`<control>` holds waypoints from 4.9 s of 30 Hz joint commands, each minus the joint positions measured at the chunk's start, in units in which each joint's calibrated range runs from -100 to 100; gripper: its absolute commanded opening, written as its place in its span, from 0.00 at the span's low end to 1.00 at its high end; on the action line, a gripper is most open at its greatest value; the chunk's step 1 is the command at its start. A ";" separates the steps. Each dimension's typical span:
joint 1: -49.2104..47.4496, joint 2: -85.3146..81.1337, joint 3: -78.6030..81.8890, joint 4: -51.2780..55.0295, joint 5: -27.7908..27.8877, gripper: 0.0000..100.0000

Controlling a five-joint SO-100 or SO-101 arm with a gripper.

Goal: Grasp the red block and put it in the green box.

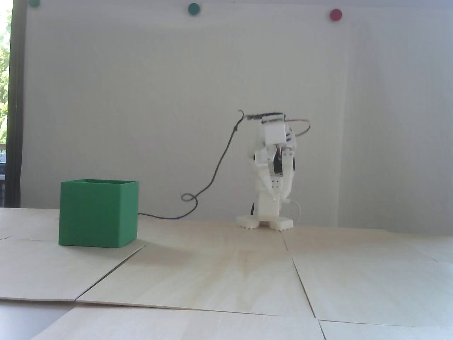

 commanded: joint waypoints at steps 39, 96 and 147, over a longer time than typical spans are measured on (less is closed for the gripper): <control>2.41 -11.83 14.43 25.57 0.20 0.03; 2.41 -11.83 14.43 25.57 0.20 0.03; 2.41 -11.83 14.43 25.57 0.20 0.03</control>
